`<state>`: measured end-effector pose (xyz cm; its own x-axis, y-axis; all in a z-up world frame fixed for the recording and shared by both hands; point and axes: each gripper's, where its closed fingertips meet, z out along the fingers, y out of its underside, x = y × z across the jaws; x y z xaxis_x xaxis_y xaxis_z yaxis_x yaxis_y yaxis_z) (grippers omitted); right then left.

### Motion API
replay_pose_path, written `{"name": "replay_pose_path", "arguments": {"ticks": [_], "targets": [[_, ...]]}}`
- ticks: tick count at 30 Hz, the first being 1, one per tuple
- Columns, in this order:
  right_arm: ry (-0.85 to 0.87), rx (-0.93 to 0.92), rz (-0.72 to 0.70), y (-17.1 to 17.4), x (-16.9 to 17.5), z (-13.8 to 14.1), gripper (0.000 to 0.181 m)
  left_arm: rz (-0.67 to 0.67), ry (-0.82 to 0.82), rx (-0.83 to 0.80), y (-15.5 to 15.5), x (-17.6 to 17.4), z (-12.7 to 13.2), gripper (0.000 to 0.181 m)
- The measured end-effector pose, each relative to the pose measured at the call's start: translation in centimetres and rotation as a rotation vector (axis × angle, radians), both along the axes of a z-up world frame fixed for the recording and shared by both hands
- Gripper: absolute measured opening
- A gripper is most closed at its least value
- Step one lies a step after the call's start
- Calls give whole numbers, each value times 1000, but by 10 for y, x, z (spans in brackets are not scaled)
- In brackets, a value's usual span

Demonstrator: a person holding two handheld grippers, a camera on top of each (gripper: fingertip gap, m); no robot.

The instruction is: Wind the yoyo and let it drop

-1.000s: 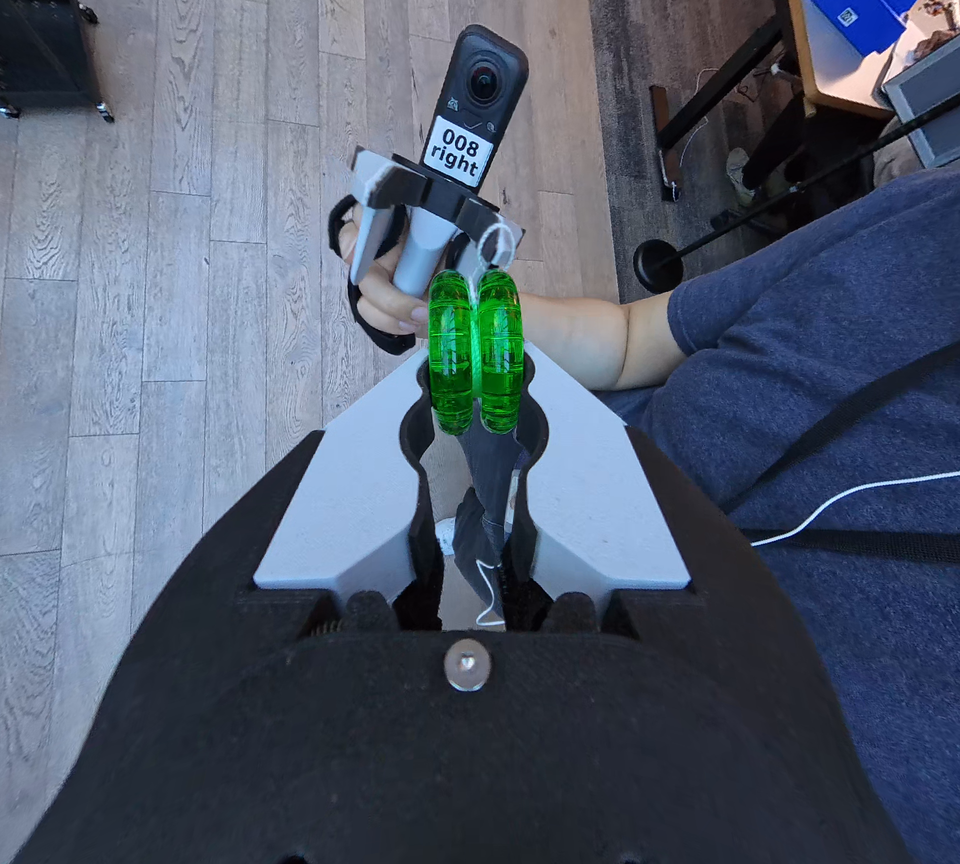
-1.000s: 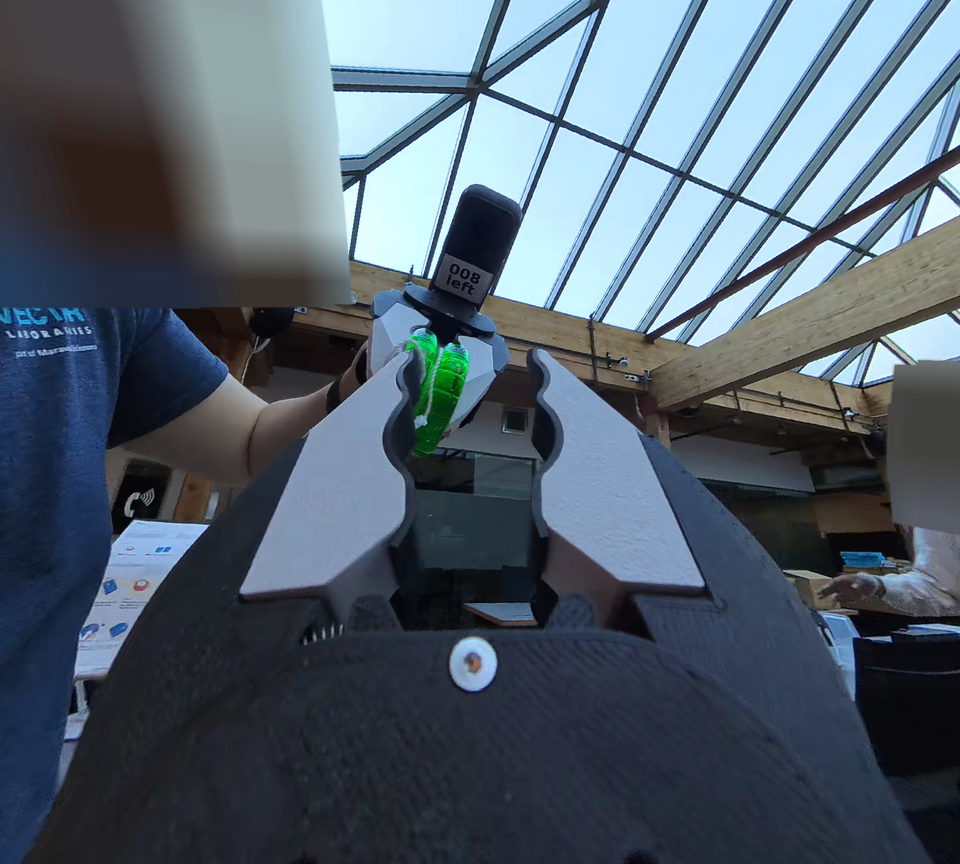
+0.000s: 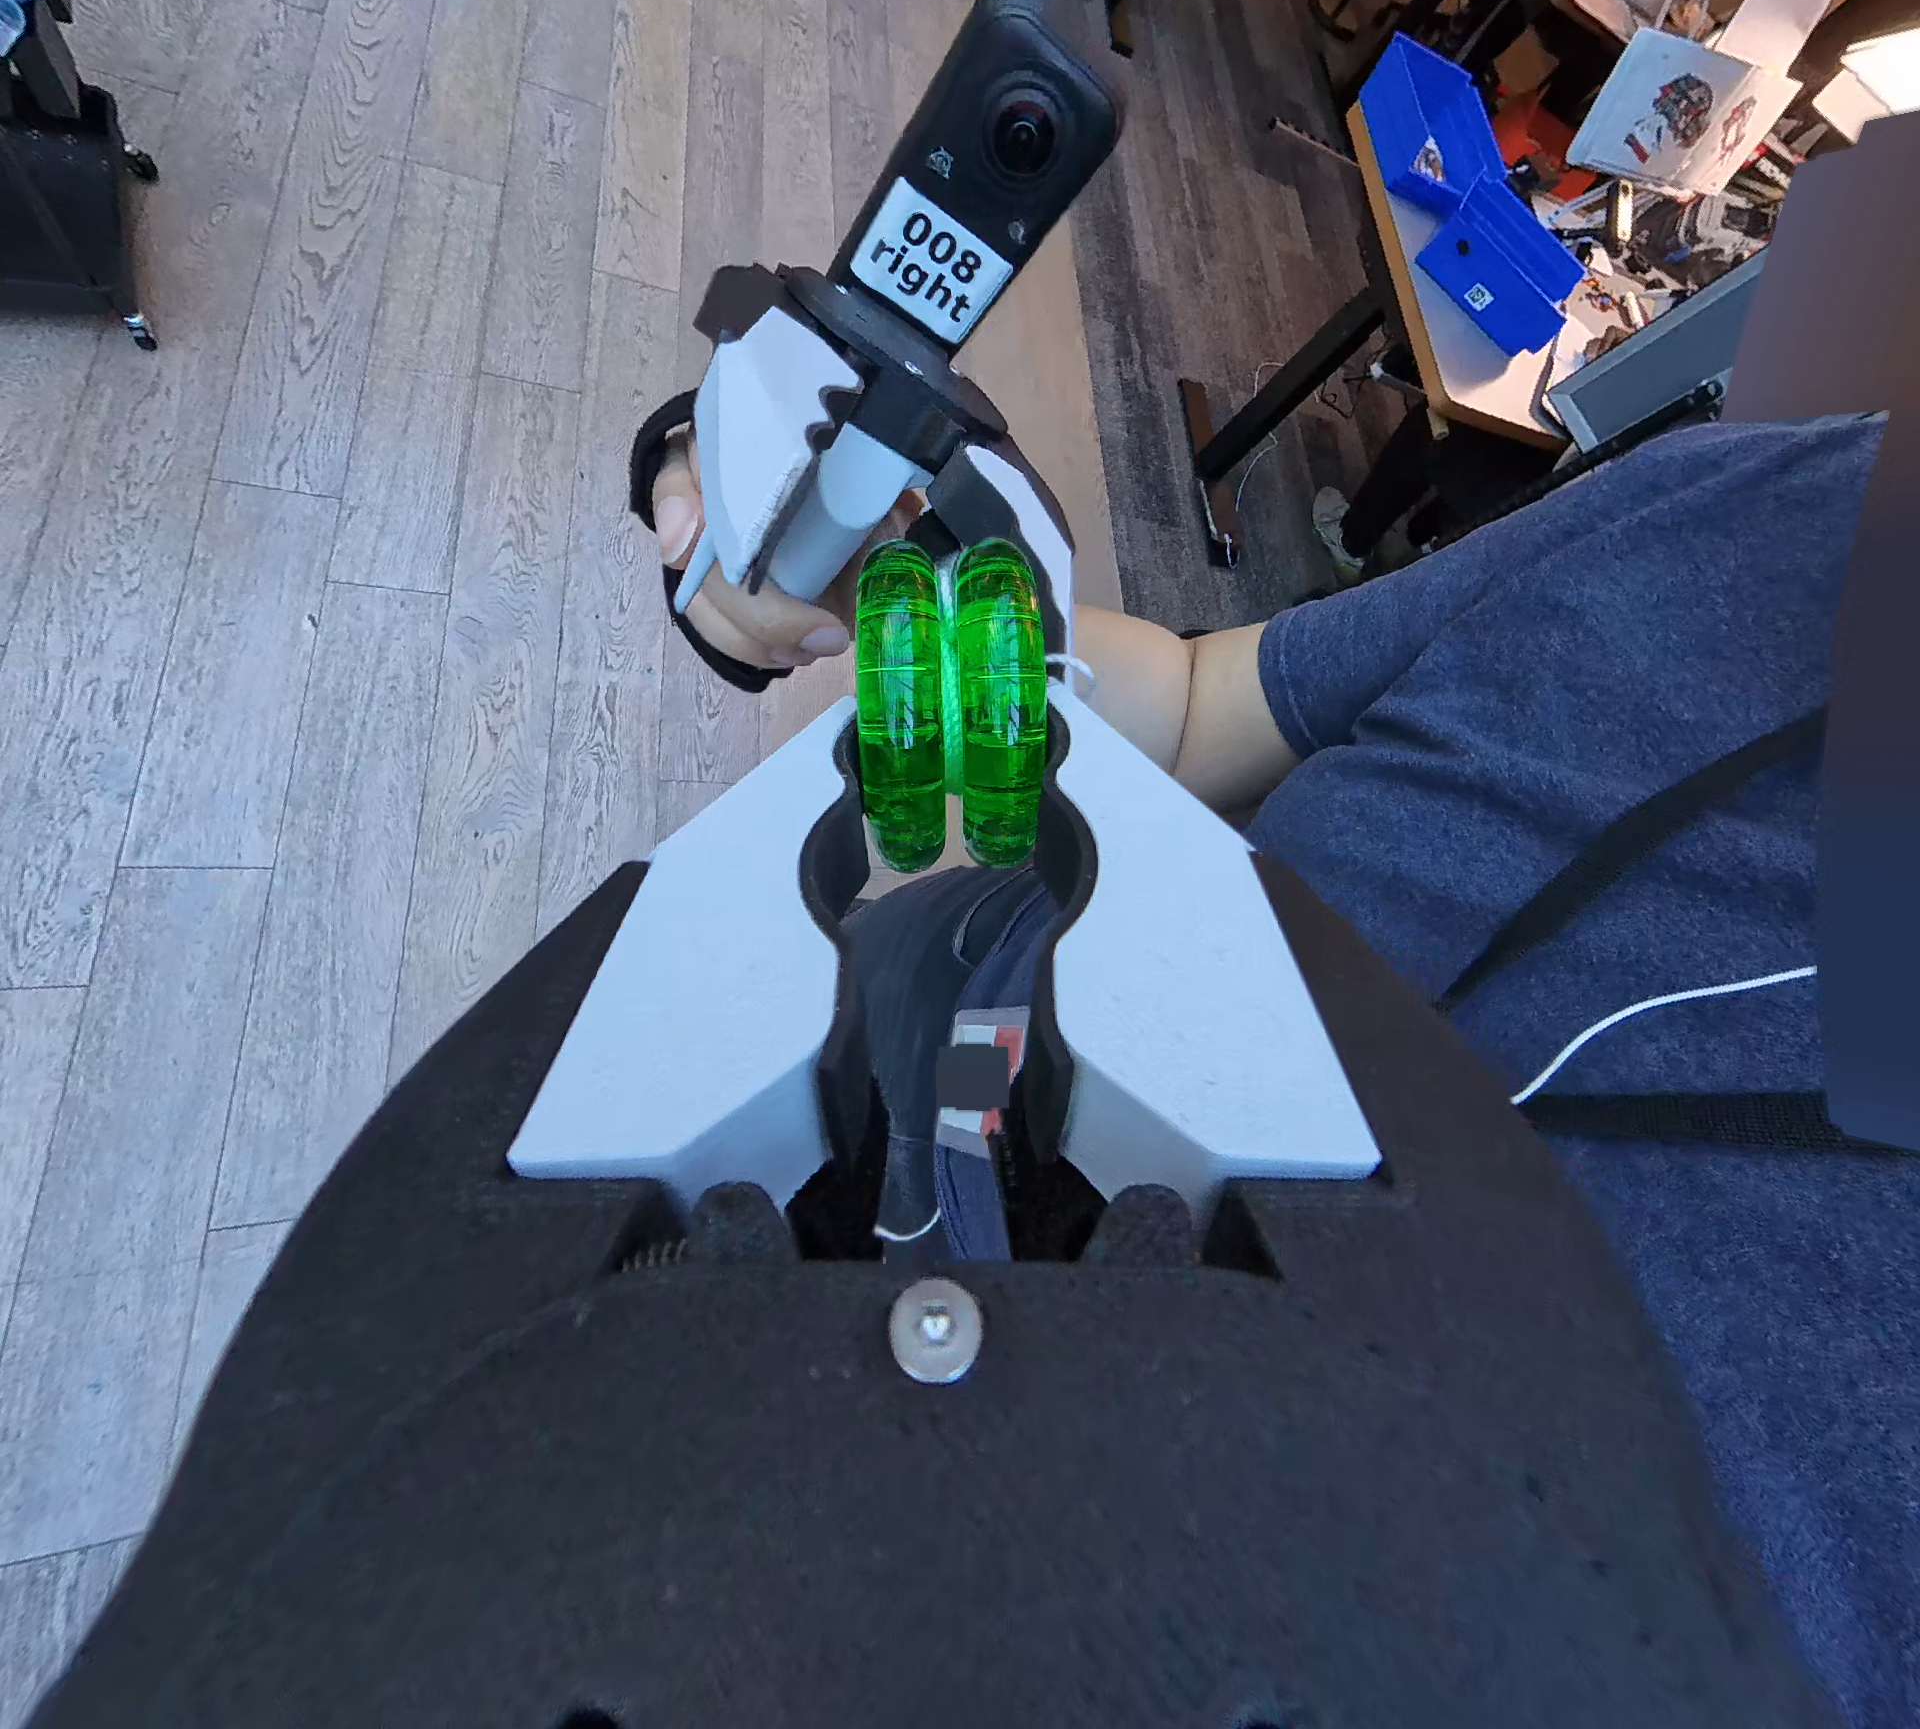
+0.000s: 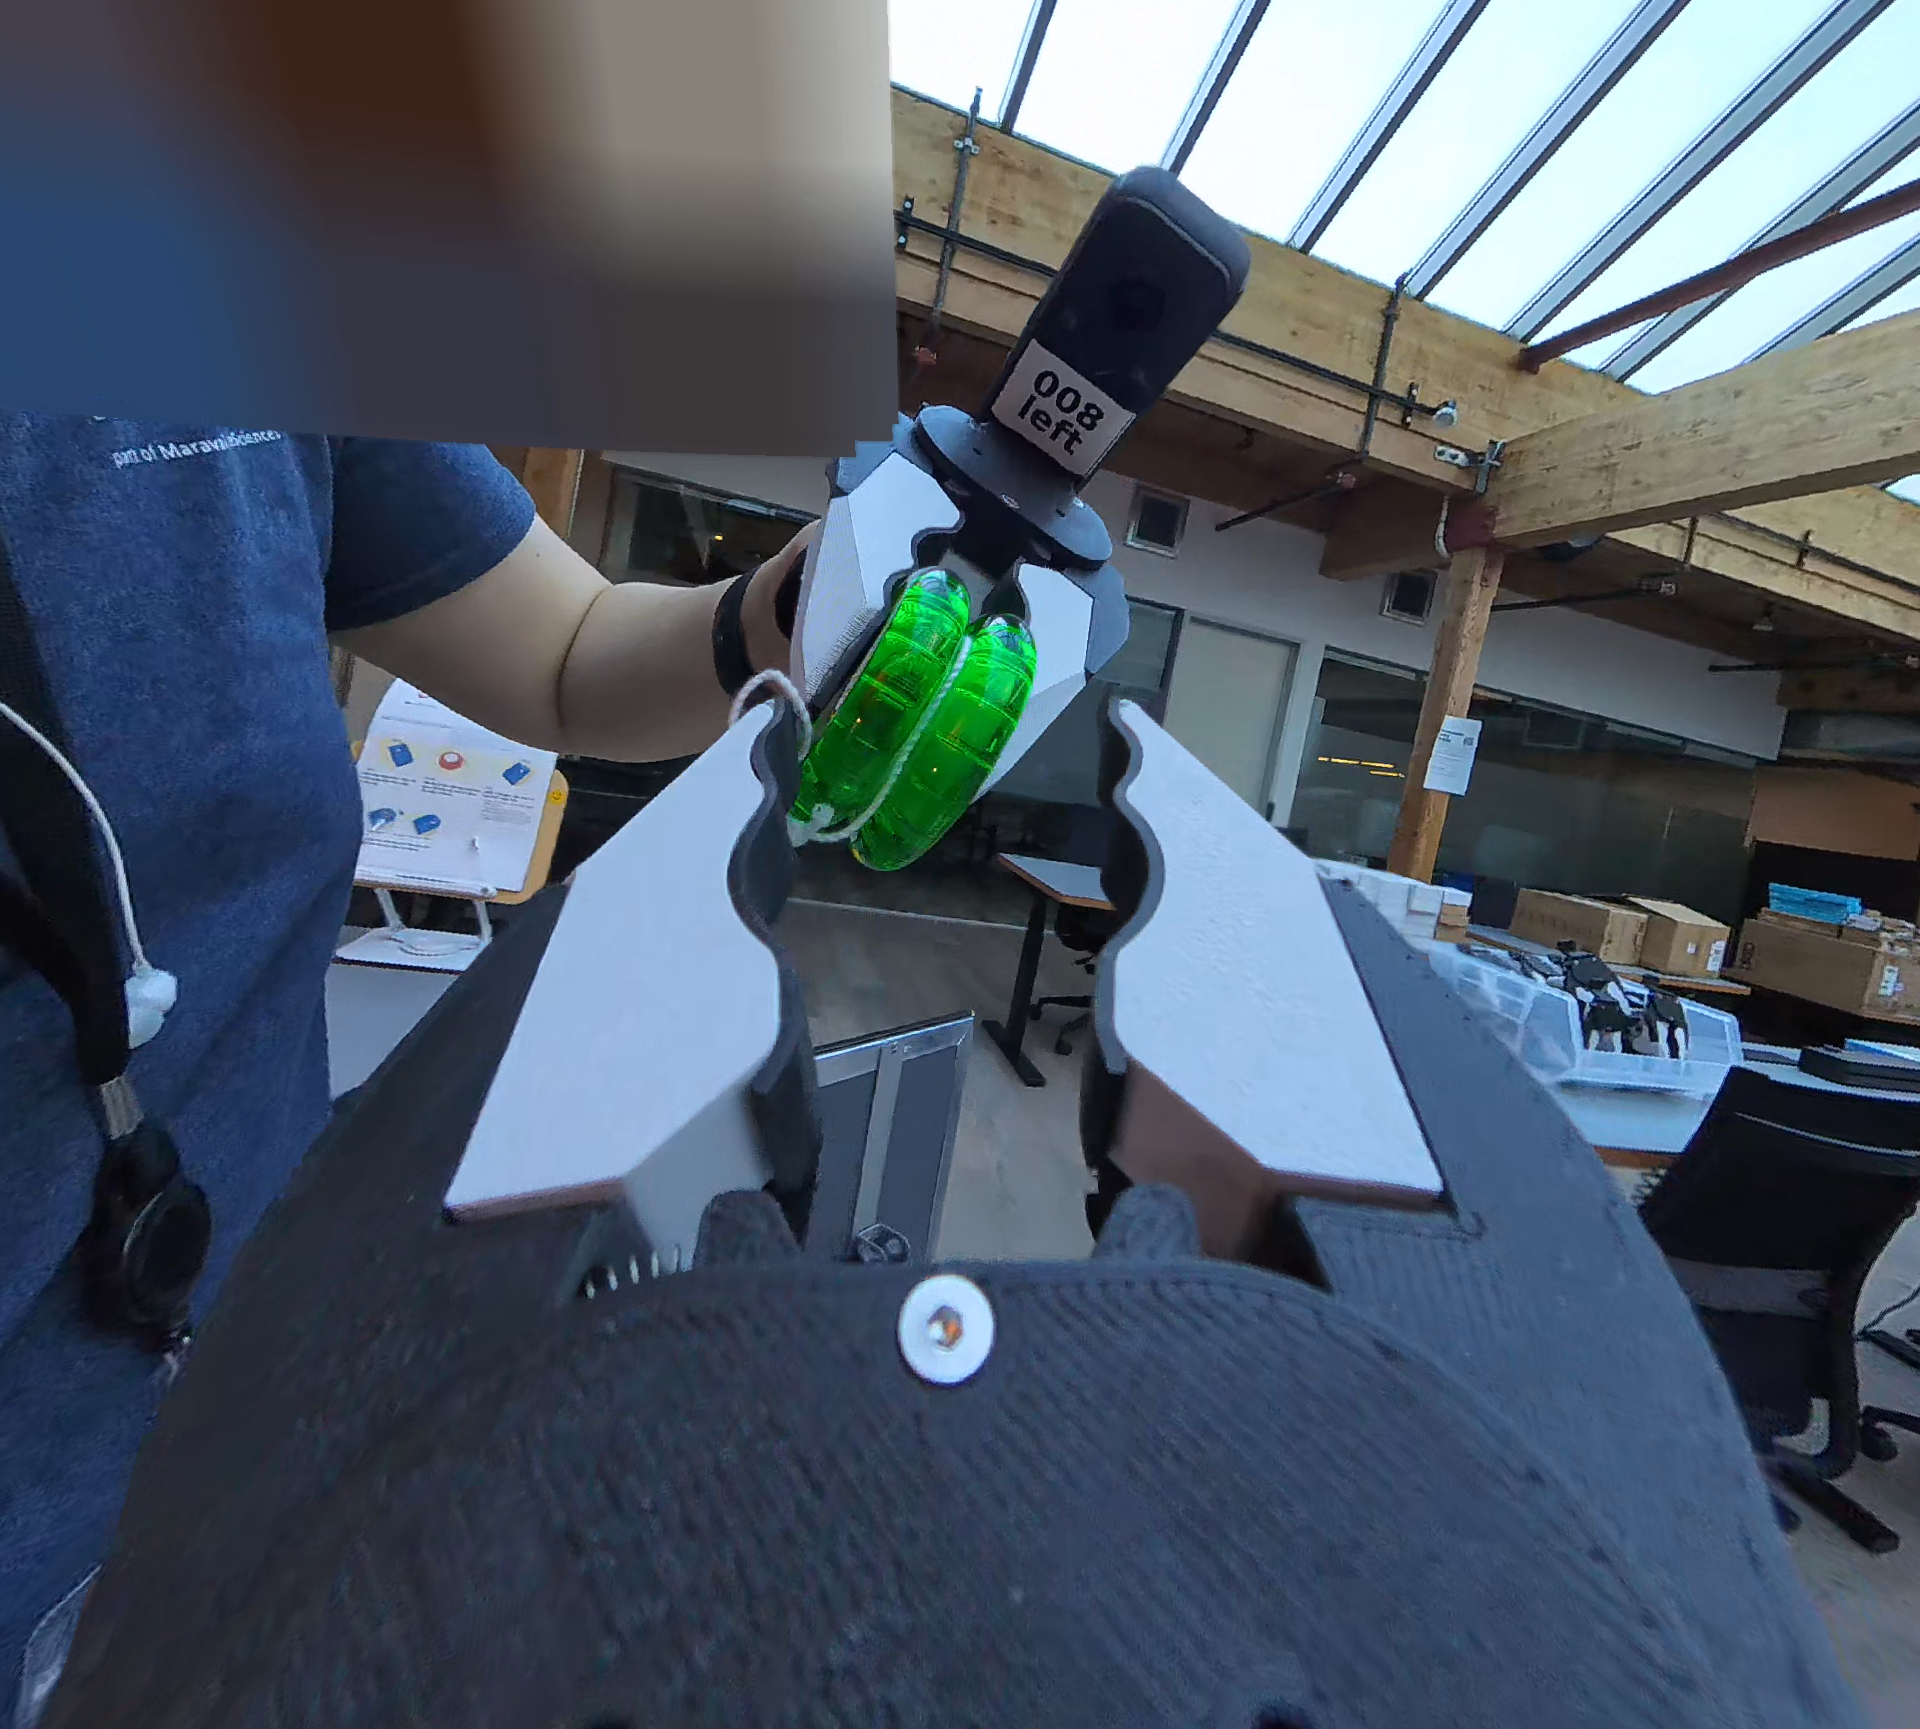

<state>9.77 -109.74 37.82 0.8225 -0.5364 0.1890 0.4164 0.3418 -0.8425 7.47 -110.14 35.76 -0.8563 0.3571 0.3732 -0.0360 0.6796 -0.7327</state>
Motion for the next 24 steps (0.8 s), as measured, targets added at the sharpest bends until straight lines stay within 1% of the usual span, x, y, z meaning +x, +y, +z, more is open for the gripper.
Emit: {"name": "replay_pose_path", "arguments": {"ticks": [5,8,11,14,16,19,21,24], "targets": [[116,-12,49,3,5,-4,57,9,-82,1,1,4,0,26],[181,-20,35,1,9,-6,59,39,-143,-14,0,7,1,26],[176,-12,4,0,8,-3,63,56,-182,-26,-2,5,4,26],[116,24,-50,-1,7,2,68,51,-236,-13,-6,1,6,26],[59,73,-65,-3,4,6,69,39,-269,6,-11,-2,7,27],[28,165,-85,-12,3,11,73,43,-296,31,-19,-4,9,26],[15,203,-131,-19,3,13,73,57,-317,34,-23,-3,11,26],[-2,247,-238,-29,5,16,72,90,-343,19,-28,1,16,26]]}}
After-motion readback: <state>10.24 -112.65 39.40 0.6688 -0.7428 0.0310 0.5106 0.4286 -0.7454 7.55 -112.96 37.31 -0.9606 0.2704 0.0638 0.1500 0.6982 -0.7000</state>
